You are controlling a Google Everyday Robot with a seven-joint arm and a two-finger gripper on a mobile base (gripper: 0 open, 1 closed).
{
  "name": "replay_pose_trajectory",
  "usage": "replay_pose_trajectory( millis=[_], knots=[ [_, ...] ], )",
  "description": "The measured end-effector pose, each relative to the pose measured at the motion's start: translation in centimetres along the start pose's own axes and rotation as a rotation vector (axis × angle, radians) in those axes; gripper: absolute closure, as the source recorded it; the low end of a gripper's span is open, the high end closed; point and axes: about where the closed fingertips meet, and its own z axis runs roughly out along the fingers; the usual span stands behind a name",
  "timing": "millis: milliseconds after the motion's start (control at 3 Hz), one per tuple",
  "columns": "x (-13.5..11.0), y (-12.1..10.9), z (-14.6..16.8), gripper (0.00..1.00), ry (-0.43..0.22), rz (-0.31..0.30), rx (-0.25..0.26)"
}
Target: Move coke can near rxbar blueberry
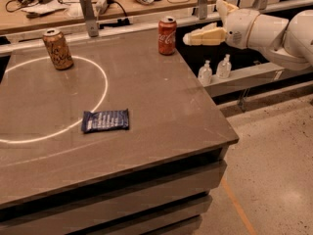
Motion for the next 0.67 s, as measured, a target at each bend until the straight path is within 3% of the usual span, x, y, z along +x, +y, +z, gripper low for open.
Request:
replay_pose_trajectory(
  millis=[333, 667],
  knots=[
    [0.8, -0.4, 2.2, 0.0, 0.015, 0.029, 0.04],
    [3.0, -2.3, 2.8, 0.0, 0.071, 0.06, 0.084]
  ],
)
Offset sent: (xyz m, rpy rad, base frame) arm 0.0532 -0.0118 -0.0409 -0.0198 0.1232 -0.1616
